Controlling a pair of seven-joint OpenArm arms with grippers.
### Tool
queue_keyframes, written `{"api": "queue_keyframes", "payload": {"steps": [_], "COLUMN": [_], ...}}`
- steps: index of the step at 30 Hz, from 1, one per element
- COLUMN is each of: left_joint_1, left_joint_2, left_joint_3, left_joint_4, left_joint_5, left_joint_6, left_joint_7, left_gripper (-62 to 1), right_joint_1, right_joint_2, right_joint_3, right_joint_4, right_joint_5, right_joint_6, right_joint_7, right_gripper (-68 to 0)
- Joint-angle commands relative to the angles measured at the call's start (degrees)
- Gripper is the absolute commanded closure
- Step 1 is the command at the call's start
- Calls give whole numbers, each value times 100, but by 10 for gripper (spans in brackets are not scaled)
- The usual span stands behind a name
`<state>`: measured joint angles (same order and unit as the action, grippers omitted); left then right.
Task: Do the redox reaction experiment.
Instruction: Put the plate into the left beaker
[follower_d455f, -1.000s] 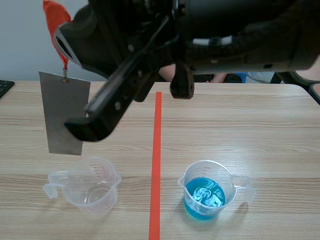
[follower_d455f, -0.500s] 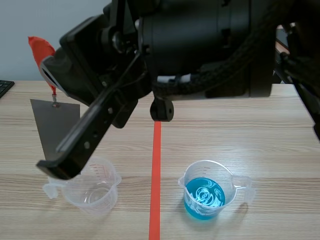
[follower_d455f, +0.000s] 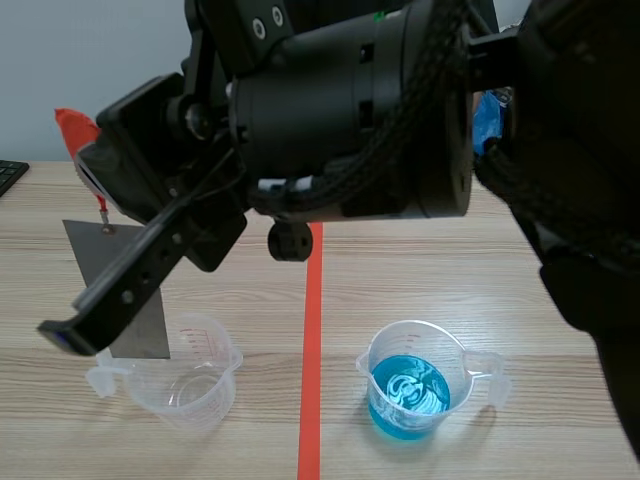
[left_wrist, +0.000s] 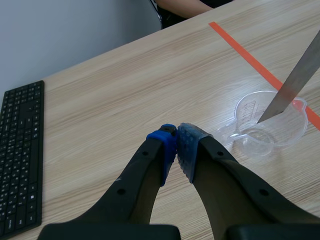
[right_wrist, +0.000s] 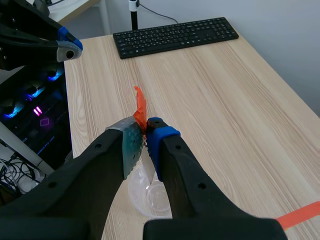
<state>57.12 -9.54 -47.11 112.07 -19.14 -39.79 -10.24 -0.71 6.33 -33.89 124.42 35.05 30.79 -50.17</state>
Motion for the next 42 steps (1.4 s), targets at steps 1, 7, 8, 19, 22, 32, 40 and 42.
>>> {"api": "queue_keyframes", "payload": {"steps": [1, 7, 8, 19, 22, 32, 40, 42], "left_joint_1": [-20, -20, -20, -20, -20, -20, -17, -17], "left_joint_2": [15, 13, 13, 13, 13, 11, 11, 11], "left_joint_3": [26, 26, 26, 24, 24, 24, 24, 24], "left_joint_4": [50, 50, 50, 50, 50, 50, 50, 50], "left_joint_5": [-59, -59, -59, -57, -55, 7, 4, 4], "left_joint_6": [-9, -9, -9, -9, -9, -9, -9, -9], "left_joint_7": [-61, -63, -61, -59, -37, -24, -22, -24], "left_gripper": [-46, -46, -46, -46, -46, -46, -46, -46], "right_joint_1": [33, -74, -74, -155, -153, -160, -247, -247], "right_joint_2": [-17, -15, -17, -15, -13, -2, 2, 2], "right_joint_3": [-48, -149, -149, -149, -149, -149, -149, -149], "right_joint_4": [76, 76, 76, 76, 76, 74, -223, -304], "right_joint_5": [-20, -317, -363, -535, -656, -774, -841, -905], "right_joint_6": [-107, -258, -258, -341, -396, -468, -474, -474], "right_joint_7": [109, 105, 105, 57, 57, 39, 90, 142], "right_gripper": [-17, -17, -17, -17, -17, -17, -17, -17]}}
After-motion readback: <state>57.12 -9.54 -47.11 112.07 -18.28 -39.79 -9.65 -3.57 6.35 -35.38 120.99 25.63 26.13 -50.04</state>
